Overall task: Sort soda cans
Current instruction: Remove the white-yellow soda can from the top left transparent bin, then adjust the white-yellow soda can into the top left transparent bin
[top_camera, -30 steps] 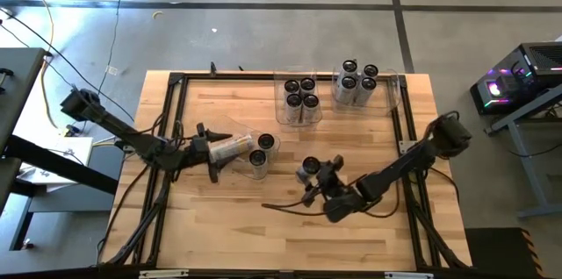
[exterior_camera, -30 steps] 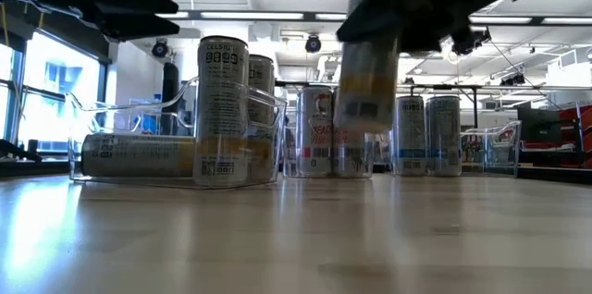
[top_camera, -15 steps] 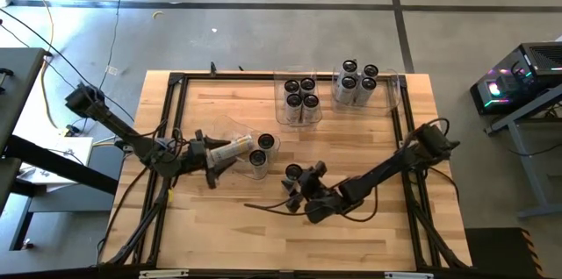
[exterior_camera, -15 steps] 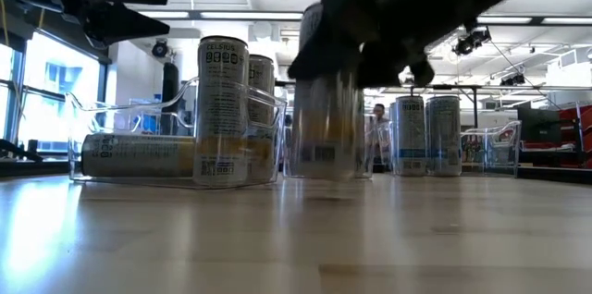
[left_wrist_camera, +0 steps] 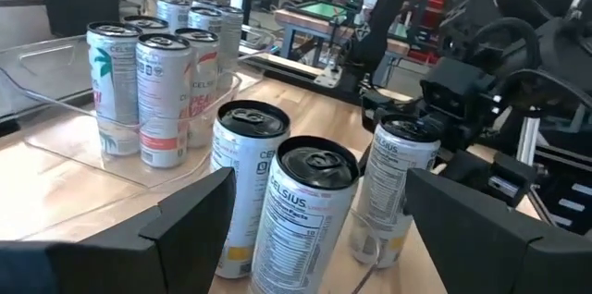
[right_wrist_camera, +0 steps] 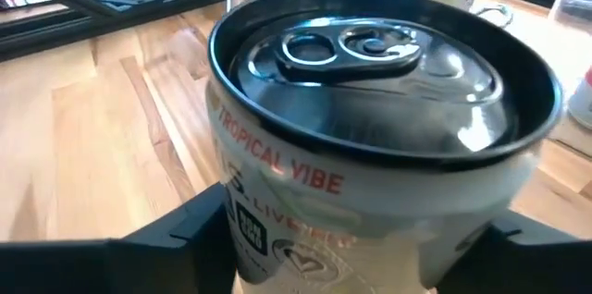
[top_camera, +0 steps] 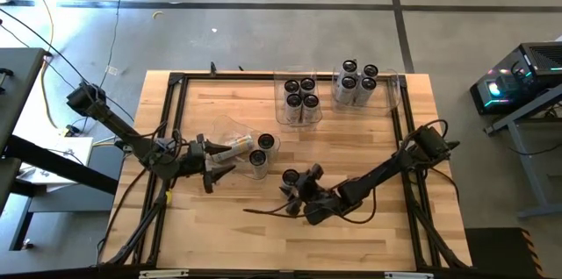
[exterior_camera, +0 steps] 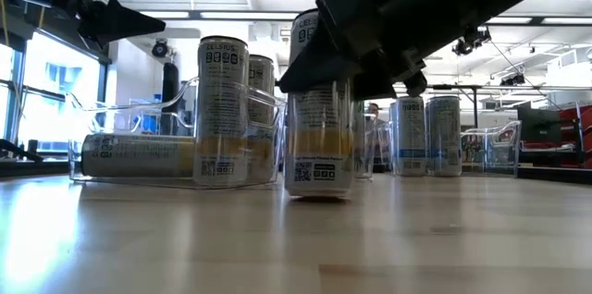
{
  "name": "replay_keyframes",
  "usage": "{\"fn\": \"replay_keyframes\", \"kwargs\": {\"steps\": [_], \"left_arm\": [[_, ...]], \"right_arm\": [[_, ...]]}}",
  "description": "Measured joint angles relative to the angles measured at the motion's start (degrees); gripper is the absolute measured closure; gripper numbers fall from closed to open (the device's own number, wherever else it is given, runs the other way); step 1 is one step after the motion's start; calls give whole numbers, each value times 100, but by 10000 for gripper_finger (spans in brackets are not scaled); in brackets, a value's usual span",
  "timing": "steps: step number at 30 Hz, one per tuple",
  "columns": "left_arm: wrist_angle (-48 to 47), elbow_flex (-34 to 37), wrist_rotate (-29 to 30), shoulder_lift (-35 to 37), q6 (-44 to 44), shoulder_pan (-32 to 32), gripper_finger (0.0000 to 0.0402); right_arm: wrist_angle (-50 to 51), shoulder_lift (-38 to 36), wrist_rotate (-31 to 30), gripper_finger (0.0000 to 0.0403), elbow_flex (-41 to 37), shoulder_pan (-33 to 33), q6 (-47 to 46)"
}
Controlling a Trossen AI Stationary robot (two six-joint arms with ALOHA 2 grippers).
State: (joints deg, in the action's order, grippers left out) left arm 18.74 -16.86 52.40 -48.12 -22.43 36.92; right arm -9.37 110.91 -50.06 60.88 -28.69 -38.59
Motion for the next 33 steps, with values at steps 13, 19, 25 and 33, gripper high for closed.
{"fn": "replay_keyframes", "kwargs": {"steps": [13, 19, 25, 33], "left_arm": [[-110, -222, -132, 0, 721, -82, 92], [-2291, -1451, -534, 0, 706, -183, 92], [-5069, -2795, -1144, 0, -512, -408, 92], [-5878, -3054, -3115, -281, -735, -2099, 92]], "right_arm": [[-26, -470, -37, 58, -20, -75, 710], [-33, -1078, -534, 56, -17, -320, 1443], [2, -1612, -1174, 55, -17, -755, 2128], [17, -1957, -1834, 55, -17, -1447, 2446]]}}
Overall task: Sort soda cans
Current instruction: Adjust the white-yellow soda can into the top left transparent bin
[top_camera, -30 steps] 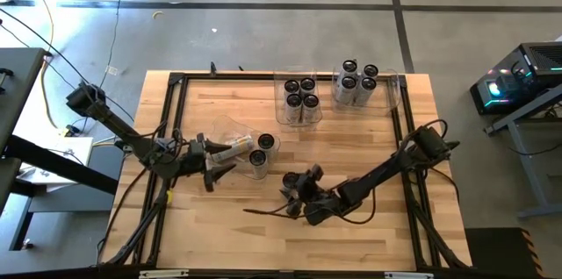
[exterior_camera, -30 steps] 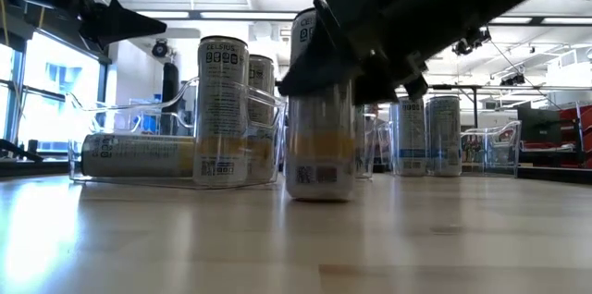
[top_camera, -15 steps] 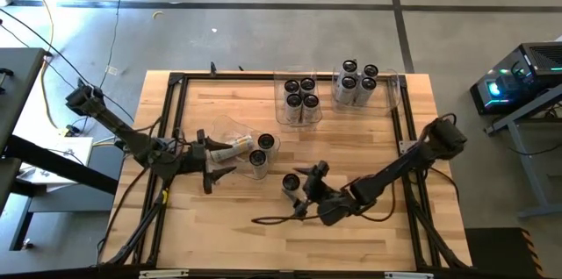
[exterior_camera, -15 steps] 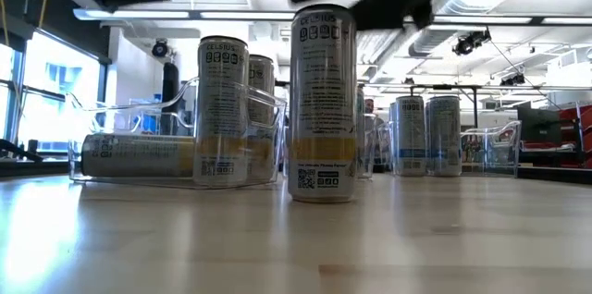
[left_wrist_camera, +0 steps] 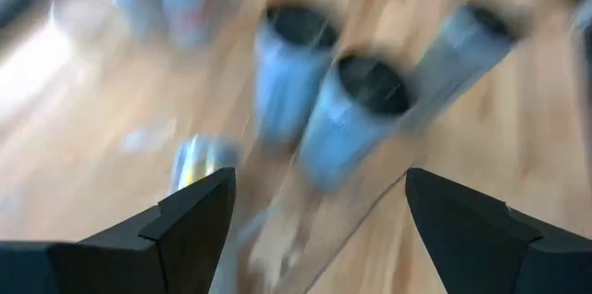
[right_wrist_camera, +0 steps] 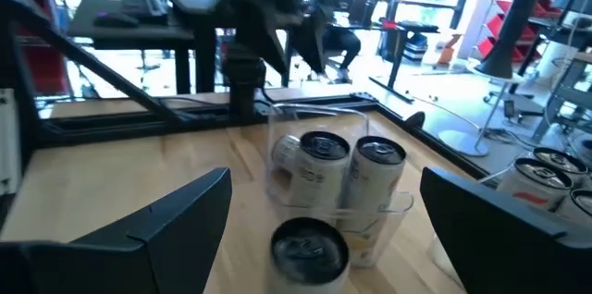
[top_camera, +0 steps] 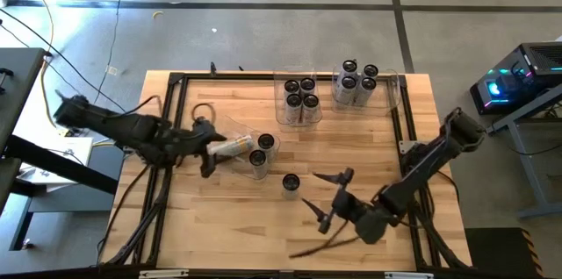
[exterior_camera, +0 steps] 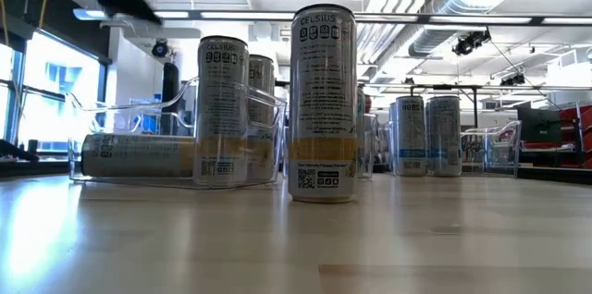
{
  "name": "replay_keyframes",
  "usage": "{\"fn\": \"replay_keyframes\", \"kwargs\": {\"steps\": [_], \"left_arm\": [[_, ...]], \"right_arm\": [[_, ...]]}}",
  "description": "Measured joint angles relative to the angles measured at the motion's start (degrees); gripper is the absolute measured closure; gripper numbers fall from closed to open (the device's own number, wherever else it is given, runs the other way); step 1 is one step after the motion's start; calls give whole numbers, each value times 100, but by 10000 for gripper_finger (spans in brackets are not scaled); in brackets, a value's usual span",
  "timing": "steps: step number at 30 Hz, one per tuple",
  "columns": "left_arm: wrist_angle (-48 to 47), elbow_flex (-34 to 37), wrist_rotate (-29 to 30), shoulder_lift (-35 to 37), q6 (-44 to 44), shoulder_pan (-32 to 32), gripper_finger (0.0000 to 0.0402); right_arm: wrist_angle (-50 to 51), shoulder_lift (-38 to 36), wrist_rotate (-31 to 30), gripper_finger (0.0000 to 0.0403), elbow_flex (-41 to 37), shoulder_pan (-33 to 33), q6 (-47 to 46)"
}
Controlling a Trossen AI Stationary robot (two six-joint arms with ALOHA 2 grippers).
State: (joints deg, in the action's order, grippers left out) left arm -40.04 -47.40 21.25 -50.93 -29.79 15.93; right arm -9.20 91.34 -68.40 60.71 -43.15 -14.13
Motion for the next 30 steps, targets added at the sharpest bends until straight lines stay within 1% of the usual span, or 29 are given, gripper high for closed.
{"fn": "replay_keyframes", "kwargs": {"steps": [1, 4, 6, 8, 10, 12, 18, 24, 30], "left_arm": [[-198, 0, -184, -111, -10, -222, 92], [-609, 0, -264, -486, -6, -709, 92], [-649, 0, -460, -733, 134, -949, 92], [-631, 0, -873, -1003, 279, -1137, 92], [-628, 0, -1202, -1295, 344, -1274, 92], [-626, 0, -1368, -1569, 536, -1371, 92], [-629, 0, -1393, -2283, 1172, -1694, 92], [-564, 3, -1296, -2809, 1390, -2003, 92], [-410, 3, -1189, -3173, 1549, -2083, 92]], "right_arm": [[-3, -1, -65, 55, 0, -82, 6], [40, 7, -228, 55, 0, -283, -35], [38, 9, -323, 55, 0, -389, -31], [48, 12, -493, 55, 0, -459, -33], [49, 12, -523, 55, 0, -488, -33], [54, 14, -519, 55, 0, -487, -33], [205, 16, -446, 55, -4, -444, -116], [294, 16, -409, 55, -4, -448, -127], [410, 16, -381, 55, -9, -448, -37]]}}
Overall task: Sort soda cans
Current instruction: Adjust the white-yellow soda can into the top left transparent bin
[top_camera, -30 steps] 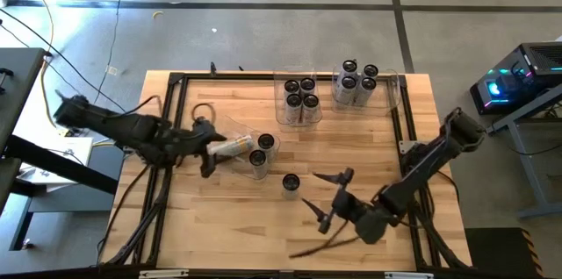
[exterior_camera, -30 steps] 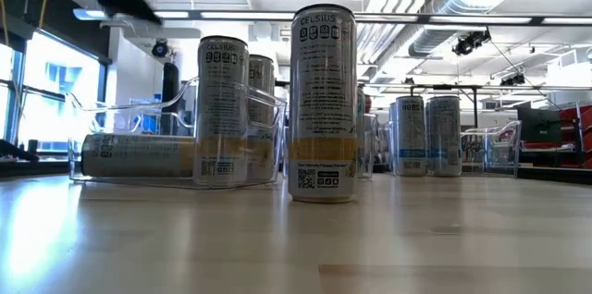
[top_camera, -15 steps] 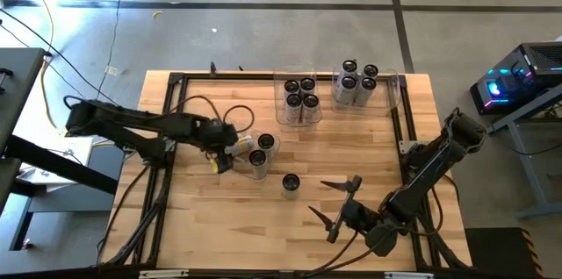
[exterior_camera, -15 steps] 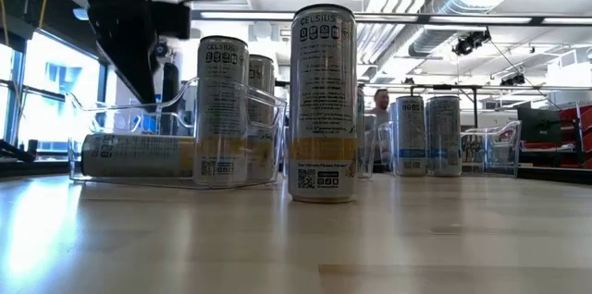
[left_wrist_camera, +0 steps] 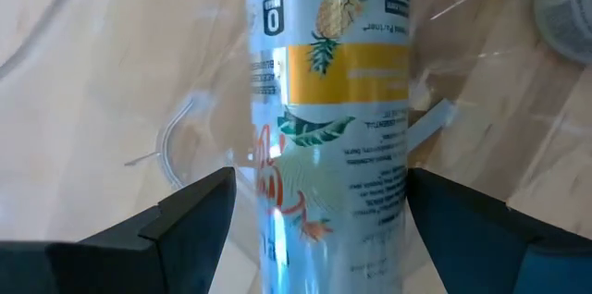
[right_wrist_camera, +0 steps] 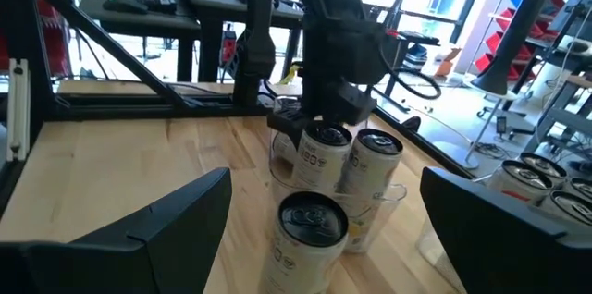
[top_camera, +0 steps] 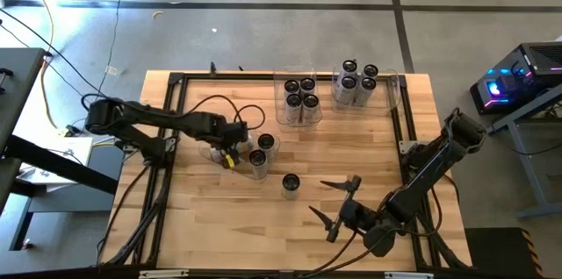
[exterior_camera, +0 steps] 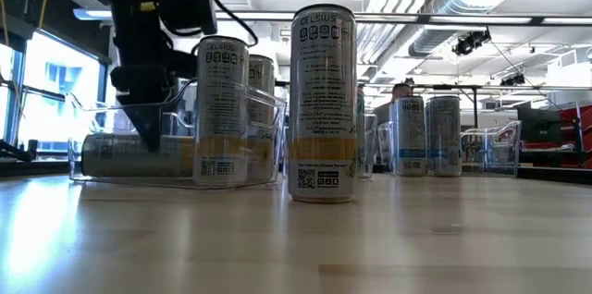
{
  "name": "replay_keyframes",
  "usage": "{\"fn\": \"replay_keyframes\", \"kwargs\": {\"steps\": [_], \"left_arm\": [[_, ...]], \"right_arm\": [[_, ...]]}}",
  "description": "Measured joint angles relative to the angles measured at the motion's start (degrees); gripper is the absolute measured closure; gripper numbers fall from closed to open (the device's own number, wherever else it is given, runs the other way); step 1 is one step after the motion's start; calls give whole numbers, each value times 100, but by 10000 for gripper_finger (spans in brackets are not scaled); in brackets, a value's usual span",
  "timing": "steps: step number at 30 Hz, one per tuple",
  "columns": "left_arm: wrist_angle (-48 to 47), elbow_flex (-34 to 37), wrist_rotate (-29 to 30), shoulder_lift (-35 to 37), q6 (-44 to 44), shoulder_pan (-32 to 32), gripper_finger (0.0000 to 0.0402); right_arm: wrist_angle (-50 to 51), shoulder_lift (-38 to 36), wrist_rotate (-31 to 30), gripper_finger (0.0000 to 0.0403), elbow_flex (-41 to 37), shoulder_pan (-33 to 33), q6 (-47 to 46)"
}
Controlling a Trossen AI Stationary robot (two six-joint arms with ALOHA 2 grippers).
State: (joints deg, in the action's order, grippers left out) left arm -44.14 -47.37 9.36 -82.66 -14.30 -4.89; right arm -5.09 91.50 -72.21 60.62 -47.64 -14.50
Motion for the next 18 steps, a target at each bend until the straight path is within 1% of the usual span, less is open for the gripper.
{"fn": "replay_keyframes", "kwargs": {"steps": [6, 11, 15, 18], "left_arm": [[214, 2, 203, -369, 162, 5, 96], [255, -24, 194, -649, 262, 2, 128], [267, -13, 260, -583, 265, 3, 164], [160, 23, 501, -308, 299, 33, 167]], "right_arm": [[19, 0, 1, 55, 0, 0, -24], [21, 0, 76, 55, -1, 0, -63], [21, 0, 225, 55, -2, 0, -66], [21, 2, 213, 55, -2, 1, -184]]}}
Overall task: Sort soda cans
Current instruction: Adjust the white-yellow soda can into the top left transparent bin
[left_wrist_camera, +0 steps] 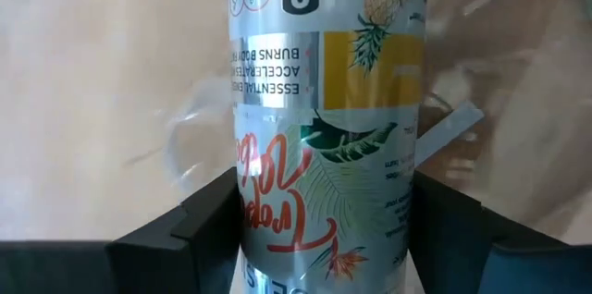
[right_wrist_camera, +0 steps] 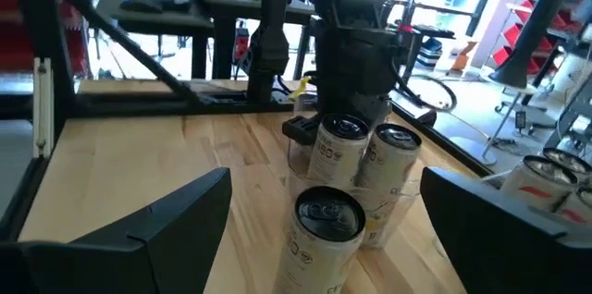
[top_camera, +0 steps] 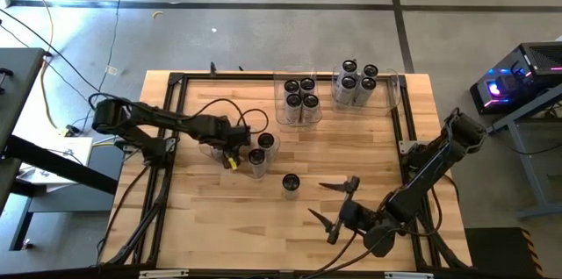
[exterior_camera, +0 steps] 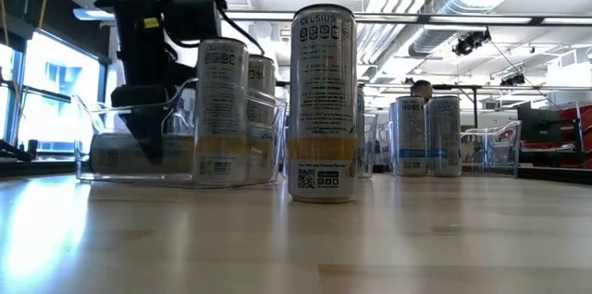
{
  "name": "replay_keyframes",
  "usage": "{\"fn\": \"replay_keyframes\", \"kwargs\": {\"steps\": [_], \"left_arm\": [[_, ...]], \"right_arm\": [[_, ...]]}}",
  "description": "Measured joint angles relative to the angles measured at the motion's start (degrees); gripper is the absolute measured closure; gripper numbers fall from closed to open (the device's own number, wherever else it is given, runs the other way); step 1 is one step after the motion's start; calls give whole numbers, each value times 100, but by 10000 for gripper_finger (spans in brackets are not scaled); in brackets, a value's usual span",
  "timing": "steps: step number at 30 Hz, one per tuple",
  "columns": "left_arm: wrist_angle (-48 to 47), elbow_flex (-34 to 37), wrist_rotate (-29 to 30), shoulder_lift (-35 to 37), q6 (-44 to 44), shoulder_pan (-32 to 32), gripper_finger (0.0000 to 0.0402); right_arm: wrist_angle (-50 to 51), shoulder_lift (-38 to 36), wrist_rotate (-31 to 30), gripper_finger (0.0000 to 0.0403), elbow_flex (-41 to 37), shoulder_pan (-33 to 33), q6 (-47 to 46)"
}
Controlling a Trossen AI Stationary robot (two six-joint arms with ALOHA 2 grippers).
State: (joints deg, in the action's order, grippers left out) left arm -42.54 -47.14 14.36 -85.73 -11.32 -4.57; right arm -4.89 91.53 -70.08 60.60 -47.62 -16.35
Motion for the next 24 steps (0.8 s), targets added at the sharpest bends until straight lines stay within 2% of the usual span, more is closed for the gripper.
{"fn": "replay_keyframes", "kwargs": {"steps": [4, 7, 10, 14, 19, 22, 24], "left_arm": [[-258, 4, 410, 762, -37, 44, 167], [-404, -4, 380, 1329, -162, 67, 167], [-443, -11, 267, 1864, -280, 85, 167], [-888, -196, -9, 2308, -507, 88, 167], [-1439, -956, -296, 2420, -922, 88, 167], [-1454, -1416, -757, 2406, -1193, 91, 167], [-1419, -1645, -1071, 2402, -1276, 113, 167]], "right_arm": [[36, 0, -114, 55, -2, 143, -488], [41, 0, 460, 55, -2, 443, -290], [28, 0, 1329, 55, -2, 843, 77], [-80, 2, 2474, 55, 2, 1409, 1046], [-252, 7, 3187, 55, 338, 2064, 2873], [-293, 28, 3671, 55, 623, 2408, 3809], [-325, 106, 3782, 55, 836, 2562, 4240]]}}
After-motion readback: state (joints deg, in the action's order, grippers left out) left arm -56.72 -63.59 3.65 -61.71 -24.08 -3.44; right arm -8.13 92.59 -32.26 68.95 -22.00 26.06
